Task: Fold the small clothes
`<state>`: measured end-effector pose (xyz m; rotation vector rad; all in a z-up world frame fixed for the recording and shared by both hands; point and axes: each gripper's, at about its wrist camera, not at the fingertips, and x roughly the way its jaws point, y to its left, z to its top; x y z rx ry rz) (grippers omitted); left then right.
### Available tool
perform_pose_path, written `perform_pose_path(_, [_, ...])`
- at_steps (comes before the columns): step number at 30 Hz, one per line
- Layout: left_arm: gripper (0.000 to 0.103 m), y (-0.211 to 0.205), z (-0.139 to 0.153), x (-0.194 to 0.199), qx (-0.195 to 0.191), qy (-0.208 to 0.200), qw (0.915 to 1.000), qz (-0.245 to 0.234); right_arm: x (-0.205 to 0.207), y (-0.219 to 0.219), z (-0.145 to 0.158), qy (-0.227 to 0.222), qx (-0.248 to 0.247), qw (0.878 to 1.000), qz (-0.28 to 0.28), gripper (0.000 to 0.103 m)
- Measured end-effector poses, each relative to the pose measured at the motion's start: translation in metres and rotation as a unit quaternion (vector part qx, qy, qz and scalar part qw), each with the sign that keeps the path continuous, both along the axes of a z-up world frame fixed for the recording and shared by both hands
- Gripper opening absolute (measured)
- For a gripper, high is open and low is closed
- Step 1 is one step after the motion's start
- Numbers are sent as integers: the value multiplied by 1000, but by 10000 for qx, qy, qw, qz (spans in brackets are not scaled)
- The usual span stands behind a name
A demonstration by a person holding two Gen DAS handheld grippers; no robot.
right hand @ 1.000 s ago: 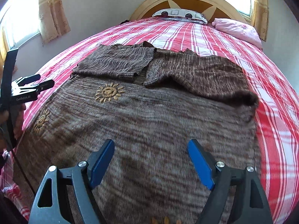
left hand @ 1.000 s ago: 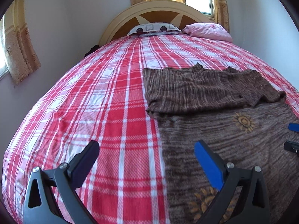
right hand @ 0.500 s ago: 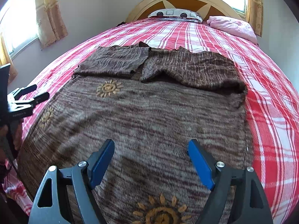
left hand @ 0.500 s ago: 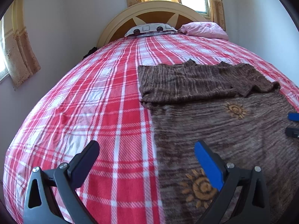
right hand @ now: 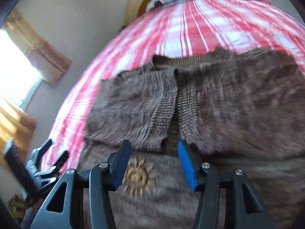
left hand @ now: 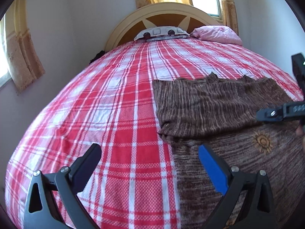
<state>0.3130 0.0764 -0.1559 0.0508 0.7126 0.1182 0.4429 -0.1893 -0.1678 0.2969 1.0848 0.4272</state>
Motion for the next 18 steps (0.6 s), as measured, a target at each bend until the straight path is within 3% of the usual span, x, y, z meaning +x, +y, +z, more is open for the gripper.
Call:
perform_pose_path(2, [103,2,-9,5,-153,159,9998,-5,4,16,-4,-172,-308,9994,-31,19])
perform_pose_path(3, [103,2,-13,7,-169,250,9995,-10,4,21,-3,-279,-580,9979,-21,7])
perform_pose_path(7, [103,2,-7,4,-265,143,9995,-108,3,13,1,-410,-731,9965,-33,7])
perform_pose_path(9, [103,-1,-7,6,-232,173,9995,-152,0,7,2,-302,-638,9967,406,7])
perform_pose_path(11, [103,-6,-9,7,-196,184,9993,-262,-13,-6,11,-442,-863,9936,572,13])
perform_pose_path(13, [103,-11,-11,11,-139,232,9991,-318,-25,-22,24,-875,-1340,9857,535,46])
perform_pose_path(16, [103,-16,-17,16,-67,358,9987,-362,-35,-35,30,-1292,-2281,9624,714,48])
perform_pose_path(18, [103,-17,-18,17,-72,400,9984,-399,-37,-25,22,-1386,-2996,9385,1016,48])
